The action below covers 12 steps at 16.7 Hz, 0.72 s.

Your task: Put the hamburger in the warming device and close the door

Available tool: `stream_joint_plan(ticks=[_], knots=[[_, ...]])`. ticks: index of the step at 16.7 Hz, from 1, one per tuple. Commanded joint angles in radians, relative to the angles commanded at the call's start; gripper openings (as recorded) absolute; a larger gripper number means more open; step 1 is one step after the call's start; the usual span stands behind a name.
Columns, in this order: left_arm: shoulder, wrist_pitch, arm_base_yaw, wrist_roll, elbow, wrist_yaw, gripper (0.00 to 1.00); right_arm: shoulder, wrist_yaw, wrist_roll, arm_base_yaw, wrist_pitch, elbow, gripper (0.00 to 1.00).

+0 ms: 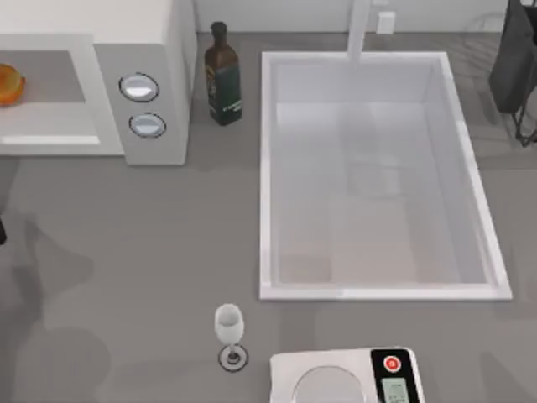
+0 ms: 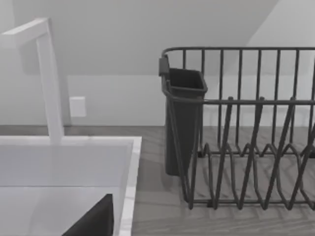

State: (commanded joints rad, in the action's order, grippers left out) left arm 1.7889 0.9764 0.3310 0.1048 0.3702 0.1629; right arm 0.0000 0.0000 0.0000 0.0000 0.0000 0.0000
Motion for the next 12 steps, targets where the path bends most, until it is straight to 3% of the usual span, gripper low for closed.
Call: stream_joint_plan(ticks=[8,12], knots=[[-0.31,-0.438,0.0,-0.003,0.07,-0.002,1.0,0.0,0.0,0.0,0.0,0.0,0.0,1.0],[-0.422,-0.56,0.001,-0.003,0.105,-0.004,1.0,0.0,0.0,0.0,0.0,0.0,0.0,1.0]])
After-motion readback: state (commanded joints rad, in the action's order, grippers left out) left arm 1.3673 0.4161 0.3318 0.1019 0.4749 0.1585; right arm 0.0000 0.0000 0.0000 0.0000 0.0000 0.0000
